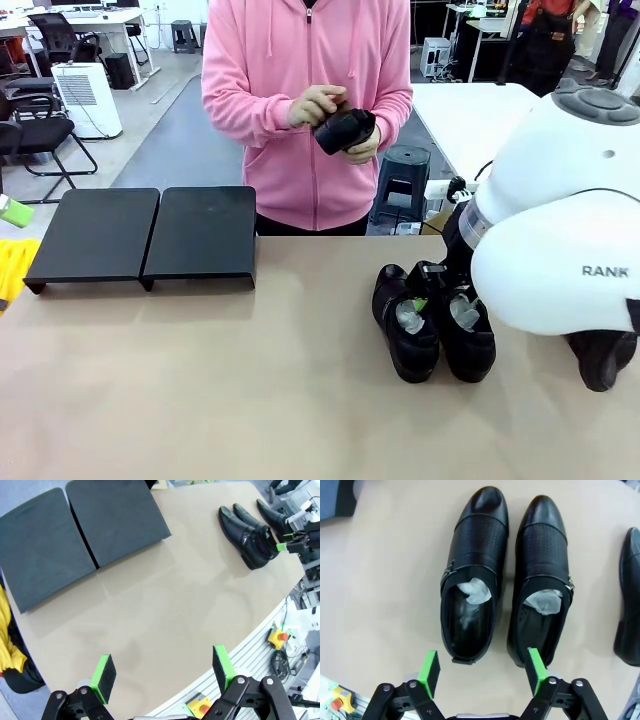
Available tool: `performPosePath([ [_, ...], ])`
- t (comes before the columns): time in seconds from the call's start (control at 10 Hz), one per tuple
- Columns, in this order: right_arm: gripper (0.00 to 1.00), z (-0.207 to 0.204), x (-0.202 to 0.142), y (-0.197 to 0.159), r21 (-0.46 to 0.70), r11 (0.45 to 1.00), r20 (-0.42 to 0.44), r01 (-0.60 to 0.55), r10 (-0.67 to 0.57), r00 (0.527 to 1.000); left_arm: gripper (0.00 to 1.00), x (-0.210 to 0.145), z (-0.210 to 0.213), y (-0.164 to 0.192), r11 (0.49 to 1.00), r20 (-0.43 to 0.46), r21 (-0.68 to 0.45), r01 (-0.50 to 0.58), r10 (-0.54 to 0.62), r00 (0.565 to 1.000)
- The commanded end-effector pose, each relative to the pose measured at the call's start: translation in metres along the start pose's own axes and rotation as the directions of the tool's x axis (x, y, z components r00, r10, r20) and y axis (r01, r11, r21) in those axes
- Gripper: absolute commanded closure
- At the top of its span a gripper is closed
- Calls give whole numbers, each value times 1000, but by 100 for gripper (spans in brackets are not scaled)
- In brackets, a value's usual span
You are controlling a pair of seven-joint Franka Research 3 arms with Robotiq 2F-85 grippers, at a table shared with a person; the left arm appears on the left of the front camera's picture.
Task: Organize the shoes by placing them on the stand.
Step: Pick up one Shoe and place it in the middle of the table.
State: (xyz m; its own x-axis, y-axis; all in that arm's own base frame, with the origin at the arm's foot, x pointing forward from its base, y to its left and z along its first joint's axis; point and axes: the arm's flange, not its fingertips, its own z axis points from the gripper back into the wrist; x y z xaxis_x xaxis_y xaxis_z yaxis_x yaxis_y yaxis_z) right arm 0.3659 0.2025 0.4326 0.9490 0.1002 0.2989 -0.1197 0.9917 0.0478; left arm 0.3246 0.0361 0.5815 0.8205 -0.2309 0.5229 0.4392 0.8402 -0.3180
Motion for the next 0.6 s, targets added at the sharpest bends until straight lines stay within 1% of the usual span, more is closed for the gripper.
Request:
performPosePath([
  [0.0,52,-2,16,4,-24,998,17,62,-62,998,0,0,2,1,1000,8,-22,2,-1,1000],
  [0.3,52,-24,30,-2,-24,994,-25,108,-109,994,0,0,2,1,1000,8,-22,2,-1,1000],
  [0.5,52,-45,42,-8,-13,989,-97,144,-145,985,0,0,2,1,1000,8,-22,2,-1,1000],
])
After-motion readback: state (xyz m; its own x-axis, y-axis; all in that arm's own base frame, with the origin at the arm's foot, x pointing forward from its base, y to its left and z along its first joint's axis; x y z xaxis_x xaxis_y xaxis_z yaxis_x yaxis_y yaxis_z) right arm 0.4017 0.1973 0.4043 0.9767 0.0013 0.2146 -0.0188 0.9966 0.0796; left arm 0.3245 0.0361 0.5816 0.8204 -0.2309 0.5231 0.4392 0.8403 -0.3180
